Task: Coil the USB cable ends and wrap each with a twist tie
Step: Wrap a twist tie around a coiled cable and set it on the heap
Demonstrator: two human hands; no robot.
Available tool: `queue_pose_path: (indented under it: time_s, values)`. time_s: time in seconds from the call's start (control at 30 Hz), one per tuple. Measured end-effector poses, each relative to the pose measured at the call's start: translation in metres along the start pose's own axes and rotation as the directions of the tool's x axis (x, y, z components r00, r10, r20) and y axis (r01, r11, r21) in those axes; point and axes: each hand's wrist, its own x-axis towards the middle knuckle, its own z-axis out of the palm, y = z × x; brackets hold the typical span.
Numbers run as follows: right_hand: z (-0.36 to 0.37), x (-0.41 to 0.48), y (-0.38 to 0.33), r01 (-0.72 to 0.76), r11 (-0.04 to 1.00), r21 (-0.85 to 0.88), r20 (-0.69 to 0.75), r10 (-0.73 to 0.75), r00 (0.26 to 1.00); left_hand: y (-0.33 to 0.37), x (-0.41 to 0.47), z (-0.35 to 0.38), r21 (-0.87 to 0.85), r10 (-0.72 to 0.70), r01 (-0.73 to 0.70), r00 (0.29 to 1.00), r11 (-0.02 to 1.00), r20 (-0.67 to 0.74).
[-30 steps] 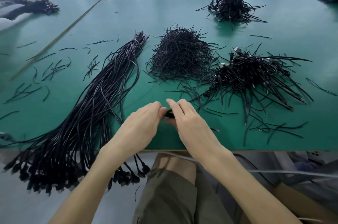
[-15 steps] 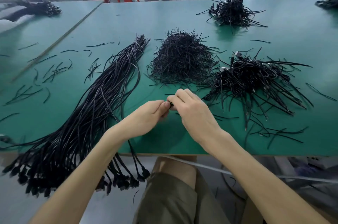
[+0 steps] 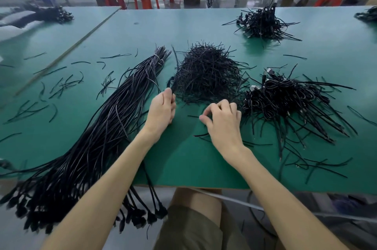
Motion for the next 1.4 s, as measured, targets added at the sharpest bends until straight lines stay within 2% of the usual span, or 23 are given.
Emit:
queue_pose_path:
  time_s: [0.1,0.33,0.47,0.57,0.67,0.77,0.9,1.1,1.2,1.27,1.4]
  values:
    - [0.003,0.003,0.000,-0.011,1.000,-0.002,-0.019,0.011,1.000,-0.002,-0.001,0.002,0.047,0.048,-0.048,0.999,0.998,0.015]
    - [0.006,-0.001,0.000,0.045,0.996,-0.074,-0.062,-0.049,0.997,-0.001,-0.001,0.004,0.031,0.018,-0.018,1.000,0.999,0.018]
    - [0.002,-0.002,-0.002,0.071,0.997,-0.035,-0.123,-0.075,0.990,-0.002,-0.001,0.003,0.019,0.009,-0.010,1.000,1.000,0.024]
    - [-0.002,-0.004,-0.002,0.001,0.999,-0.042,-0.164,-0.008,0.986,-0.001,-0.001,0.003,0.021,0.012,-0.012,0.999,1.000,0.032]
    - [-0.002,-0.004,-0.002,-0.098,0.982,-0.162,-0.127,0.078,0.989,-0.001,-0.002,0.003,0.038,0.014,-0.015,0.999,0.999,0.038]
    - [-0.001,-0.004,-0.002,-0.099,0.976,-0.196,-0.109,0.078,0.991,-0.001,-0.003,0.003,0.043,0.017,-0.019,0.999,0.999,0.041]
    - [-0.005,-0.003,0.000,-0.071,0.992,-0.100,-0.090,0.062,0.994,0.000,-0.003,0.003,0.068,0.021,-0.024,0.998,0.997,0.052]
    - [-0.008,-0.004,-0.001,-0.026,0.969,0.247,-0.118,0.057,0.991,-0.001,-0.002,0.004,0.071,0.028,-0.031,0.998,0.997,0.047]
    - [-0.009,-0.004,-0.001,-0.022,0.939,0.344,-0.117,0.066,0.991,-0.002,-0.002,0.005,0.076,0.033,-0.037,0.998,0.996,0.050]
    - [-0.008,-0.005,0.000,-0.010,0.951,0.308,-0.121,0.050,0.991,-0.001,-0.002,0.005,0.076,0.036,-0.040,0.998,0.996,0.054]
    - [-0.005,-0.008,0.002,0.016,0.996,0.093,-0.111,-0.005,0.994,0.001,-0.003,0.006,0.085,0.059,-0.064,0.996,0.994,0.067]
